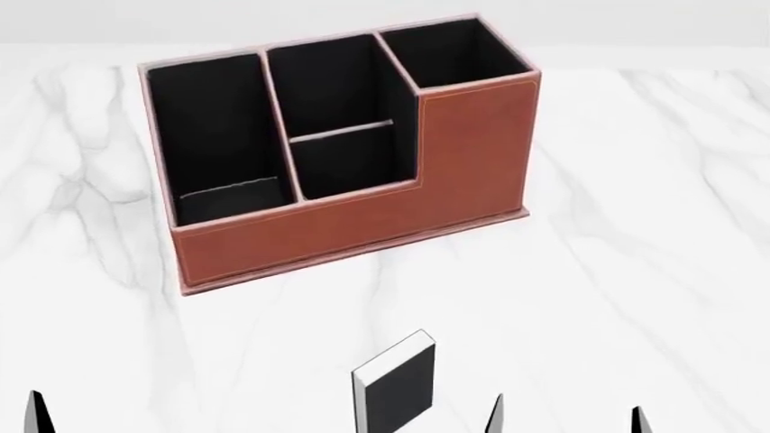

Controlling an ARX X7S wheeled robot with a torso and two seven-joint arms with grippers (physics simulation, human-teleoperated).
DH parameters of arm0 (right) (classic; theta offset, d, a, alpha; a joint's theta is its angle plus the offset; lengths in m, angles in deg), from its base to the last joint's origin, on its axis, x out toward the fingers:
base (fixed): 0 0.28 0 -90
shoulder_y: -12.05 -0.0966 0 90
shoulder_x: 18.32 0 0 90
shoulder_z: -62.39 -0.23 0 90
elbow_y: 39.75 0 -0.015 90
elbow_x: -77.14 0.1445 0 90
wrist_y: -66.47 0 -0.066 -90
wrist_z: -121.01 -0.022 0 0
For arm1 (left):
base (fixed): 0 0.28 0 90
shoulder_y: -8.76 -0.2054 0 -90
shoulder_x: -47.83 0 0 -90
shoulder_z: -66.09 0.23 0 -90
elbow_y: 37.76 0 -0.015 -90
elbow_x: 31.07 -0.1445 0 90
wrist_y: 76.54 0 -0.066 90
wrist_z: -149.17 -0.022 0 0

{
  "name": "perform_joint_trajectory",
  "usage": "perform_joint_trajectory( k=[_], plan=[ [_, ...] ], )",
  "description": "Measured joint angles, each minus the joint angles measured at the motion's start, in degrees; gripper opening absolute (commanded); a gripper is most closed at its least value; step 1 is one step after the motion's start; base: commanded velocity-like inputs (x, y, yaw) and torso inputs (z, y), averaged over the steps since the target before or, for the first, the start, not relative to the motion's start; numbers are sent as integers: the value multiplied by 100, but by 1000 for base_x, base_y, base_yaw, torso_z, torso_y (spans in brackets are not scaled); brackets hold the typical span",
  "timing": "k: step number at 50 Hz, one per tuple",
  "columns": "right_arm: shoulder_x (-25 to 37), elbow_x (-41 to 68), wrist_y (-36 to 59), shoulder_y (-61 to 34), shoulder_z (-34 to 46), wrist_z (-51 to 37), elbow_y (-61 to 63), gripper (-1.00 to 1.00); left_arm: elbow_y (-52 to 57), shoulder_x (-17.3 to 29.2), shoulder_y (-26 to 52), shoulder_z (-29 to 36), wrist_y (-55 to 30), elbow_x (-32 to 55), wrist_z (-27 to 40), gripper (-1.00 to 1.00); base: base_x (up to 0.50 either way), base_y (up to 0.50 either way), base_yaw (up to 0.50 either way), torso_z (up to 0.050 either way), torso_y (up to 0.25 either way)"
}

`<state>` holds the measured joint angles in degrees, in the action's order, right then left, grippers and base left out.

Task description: Pick up the book and place it in the left compartment of the caddy.

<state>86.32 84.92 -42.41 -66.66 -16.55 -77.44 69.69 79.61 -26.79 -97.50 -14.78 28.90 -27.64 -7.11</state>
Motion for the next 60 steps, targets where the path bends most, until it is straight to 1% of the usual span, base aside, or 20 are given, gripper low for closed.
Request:
perform_joint_trajectory(
  k=[60],
  plan=[
    [122, 38, -4, -56, 131, -136, -44, 100, 12, 138, 24, 96, -10, 79, 138, 100, 175, 0, 0, 0, 0]
  ],
)
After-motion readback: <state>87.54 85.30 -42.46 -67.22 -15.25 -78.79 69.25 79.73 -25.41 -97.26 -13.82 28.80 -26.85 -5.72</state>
